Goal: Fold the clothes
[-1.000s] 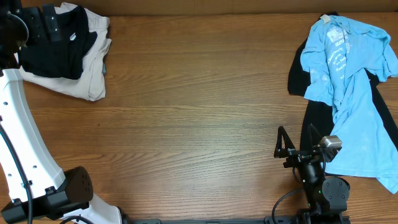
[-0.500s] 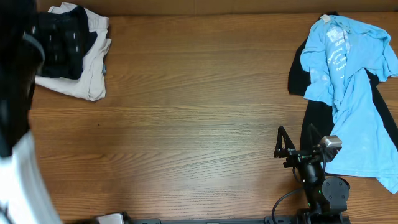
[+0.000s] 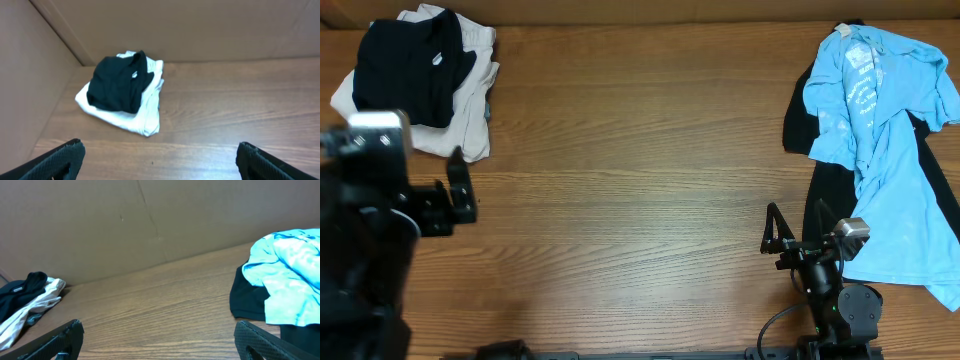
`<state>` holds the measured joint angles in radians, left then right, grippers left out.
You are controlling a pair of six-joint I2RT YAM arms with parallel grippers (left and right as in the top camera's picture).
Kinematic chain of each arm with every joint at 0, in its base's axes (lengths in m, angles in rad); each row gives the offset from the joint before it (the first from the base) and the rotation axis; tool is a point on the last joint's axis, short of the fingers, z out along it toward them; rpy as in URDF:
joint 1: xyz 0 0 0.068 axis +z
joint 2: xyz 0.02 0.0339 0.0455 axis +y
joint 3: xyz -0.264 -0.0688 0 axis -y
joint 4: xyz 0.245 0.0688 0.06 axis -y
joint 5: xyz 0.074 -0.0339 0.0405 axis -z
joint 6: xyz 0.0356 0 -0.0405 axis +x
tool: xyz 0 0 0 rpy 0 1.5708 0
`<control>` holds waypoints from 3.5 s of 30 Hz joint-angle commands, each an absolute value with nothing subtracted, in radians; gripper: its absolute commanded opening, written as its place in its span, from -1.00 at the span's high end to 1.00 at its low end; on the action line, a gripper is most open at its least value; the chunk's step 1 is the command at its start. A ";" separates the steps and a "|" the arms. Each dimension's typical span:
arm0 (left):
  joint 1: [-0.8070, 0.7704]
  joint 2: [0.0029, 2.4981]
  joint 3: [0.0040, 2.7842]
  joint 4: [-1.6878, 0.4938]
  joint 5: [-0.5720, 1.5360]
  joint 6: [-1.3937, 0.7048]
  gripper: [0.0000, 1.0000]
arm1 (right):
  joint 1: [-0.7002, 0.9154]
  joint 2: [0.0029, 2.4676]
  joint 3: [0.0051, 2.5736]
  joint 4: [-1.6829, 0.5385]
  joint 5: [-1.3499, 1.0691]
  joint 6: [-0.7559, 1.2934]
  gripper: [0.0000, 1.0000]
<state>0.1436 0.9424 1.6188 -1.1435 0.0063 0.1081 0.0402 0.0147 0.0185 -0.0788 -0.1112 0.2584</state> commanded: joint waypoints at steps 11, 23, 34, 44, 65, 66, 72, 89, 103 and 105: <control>0.134 0.493 0.687 -0.347 0.204 0.018 -1.00 | 0.046 0.003 0.008 -0.073 -0.098 0.263 -1.00; 0.090 0.210 0.197 0.052 0.178 0.019 -1.00 | 0.046 0.003 0.008 -0.073 -0.098 0.263 -1.00; 0.090 0.031 0.005 0.060 0.121 0.018 -0.99 | 0.046 0.003 0.008 -0.073 -0.098 0.263 -1.00; 0.090 0.005 0.005 -0.067 0.120 -0.007 -1.00 | 0.046 0.003 0.008 -0.073 -0.098 0.263 -1.00; 0.090 0.006 0.005 -0.067 0.120 -0.007 -0.99 | 0.046 0.003 0.008 -0.073 -0.098 0.263 -1.00; 0.090 0.006 0.005 -0.067 0.120 -0.007 -1.00 | 0.046 0.003 0.008 -0.073 -0.098 0.263 -1.00; 0.090 0.006 0.005 -0.067 0.120 -0.007 -0.99 | 0.046 0.003 0.008 -0.073 -0.098 0.263 -1.00; 0.090 0.006 0.005 -0.067 0.120 -0.007 -1.00 | 0.046 0.003 0.008 -0.073 -0.098 0.263 -1.00; 0.090 0.006 0.005 -0.067 0.120 -0.007 -1.00 | 0.046 0.003 0.008 -0.073 -0.098 0.263 -1.00; 0.090 0.006 0.005 -0.067 0.120 -0.007 -1.00 | 0.046 0.003 0.008 -0.073 -0.098 0.263 -1.00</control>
<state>0.0975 0.0154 0.0086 -0.0643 0.1303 0.0051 0.0402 0.0147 0.0185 -0.0788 -0.1108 0.2584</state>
